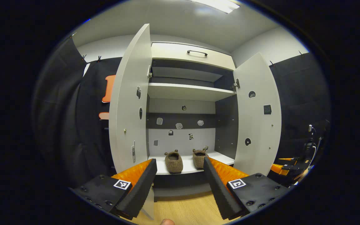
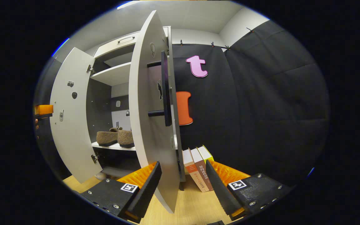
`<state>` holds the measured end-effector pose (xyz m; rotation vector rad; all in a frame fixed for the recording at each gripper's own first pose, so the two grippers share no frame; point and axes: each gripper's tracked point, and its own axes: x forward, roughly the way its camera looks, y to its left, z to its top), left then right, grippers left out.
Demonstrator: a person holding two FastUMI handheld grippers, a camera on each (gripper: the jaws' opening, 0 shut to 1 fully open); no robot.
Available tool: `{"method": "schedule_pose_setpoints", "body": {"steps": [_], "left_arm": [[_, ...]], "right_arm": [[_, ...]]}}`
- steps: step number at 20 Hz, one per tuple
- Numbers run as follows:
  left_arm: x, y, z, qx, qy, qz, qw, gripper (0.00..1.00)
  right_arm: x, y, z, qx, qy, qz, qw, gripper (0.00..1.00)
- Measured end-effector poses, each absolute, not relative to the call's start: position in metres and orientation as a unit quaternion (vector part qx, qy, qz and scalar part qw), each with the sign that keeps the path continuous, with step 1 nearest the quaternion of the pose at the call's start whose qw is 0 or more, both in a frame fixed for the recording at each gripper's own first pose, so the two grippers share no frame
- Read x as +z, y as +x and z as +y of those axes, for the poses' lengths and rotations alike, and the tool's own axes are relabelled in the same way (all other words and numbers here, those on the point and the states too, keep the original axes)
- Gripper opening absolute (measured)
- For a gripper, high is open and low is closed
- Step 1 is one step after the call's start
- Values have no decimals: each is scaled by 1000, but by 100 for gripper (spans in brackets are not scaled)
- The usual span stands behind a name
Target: Grab one shoe with the right hand and put it into the shoe cabinet, grab the other shoe with the left hand and put it into the shoe cabinet; then close the right door with the right hand and the left door with the left hand.
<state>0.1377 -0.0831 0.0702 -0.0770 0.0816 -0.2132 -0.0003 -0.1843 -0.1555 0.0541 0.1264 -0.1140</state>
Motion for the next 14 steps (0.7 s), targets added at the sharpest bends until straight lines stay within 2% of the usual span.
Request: {"method": "schedule_pose_setpoints", "body": {"steps": [4,14], "left_arm": [[68,129,-79,-109,-39,43,992,96],[64,112,-32,-71,-34,36,996,97]], "right_arm": [[-158,7,-163,-32,33,61,997,89],[-166,37,-112,15,53,60,997,89]]}}
